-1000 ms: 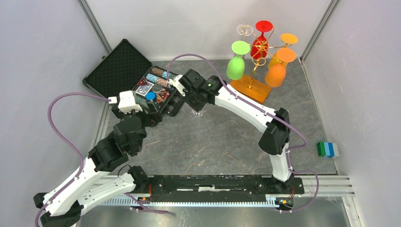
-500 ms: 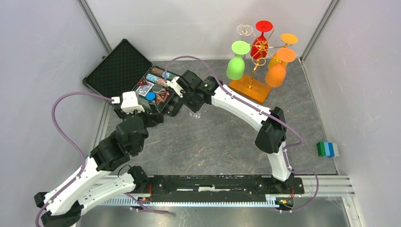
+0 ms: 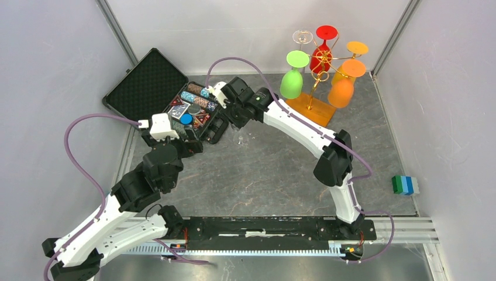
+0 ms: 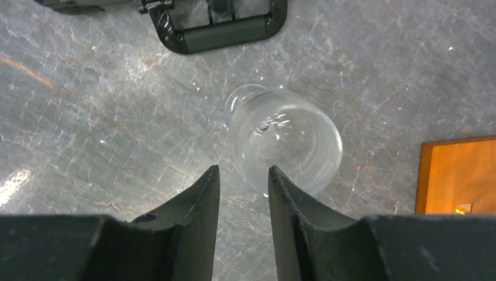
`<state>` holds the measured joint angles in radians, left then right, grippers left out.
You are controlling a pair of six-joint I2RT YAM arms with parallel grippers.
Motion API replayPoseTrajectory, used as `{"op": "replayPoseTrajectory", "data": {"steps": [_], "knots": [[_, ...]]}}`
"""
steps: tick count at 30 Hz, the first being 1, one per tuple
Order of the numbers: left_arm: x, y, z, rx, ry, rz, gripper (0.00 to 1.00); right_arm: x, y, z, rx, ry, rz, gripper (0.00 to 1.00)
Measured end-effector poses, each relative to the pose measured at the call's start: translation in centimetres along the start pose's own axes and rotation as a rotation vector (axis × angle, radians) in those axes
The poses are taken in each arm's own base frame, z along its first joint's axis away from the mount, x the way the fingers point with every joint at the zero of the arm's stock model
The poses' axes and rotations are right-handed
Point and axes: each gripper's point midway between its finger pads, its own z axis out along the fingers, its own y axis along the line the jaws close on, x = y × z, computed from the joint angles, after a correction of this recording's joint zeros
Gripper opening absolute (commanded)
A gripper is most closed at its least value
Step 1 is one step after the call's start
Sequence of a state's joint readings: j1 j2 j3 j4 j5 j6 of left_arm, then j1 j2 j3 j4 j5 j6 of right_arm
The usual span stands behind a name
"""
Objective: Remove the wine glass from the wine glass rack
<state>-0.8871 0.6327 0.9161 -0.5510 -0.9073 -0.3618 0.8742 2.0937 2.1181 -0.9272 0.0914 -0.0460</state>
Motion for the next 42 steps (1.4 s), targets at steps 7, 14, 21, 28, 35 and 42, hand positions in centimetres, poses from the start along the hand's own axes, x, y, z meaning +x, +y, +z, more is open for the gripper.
{"op": "replayPoseTrajectory", "data": {"steps": [7,14,21,28,35,42], "knots": [[0.0,-0.3,0.0,0.019,0.0,-0.008,1.0,-1.9,-1.0,-0.1,0.022,-0.075,0.023,0.63],[0.0,-1.9,-0.5,0.13,-0.009,-0.06,1.0,-5.5,-2.1,-4.7,0.046,-0.259,0.064,0.69],[-0.4,-4.0,-0.9,0.242,-0.007,-0.084,1.0,-7.3,-6.5,-15.4,0.153,-0.494,0.172,0.72],[-1.0,-6.1,-1.6,0.357,-0.013,-0.115,1.0,-5.0,-12.5,-26.2,0.364,-0.663,0.287,0.78],[-1.4,-7.6,-2.1,0.435,-0.014,-0.129,1.0,0.7,-19.1,-31.1,0.637,-0.642,0.41,0.93],[-0.7,-8.5,-1.9,0.464,0.013,-0.111,1.0,6.8,-25.8,-32.3,0.839,-0.534,0.516,0.94]]}}
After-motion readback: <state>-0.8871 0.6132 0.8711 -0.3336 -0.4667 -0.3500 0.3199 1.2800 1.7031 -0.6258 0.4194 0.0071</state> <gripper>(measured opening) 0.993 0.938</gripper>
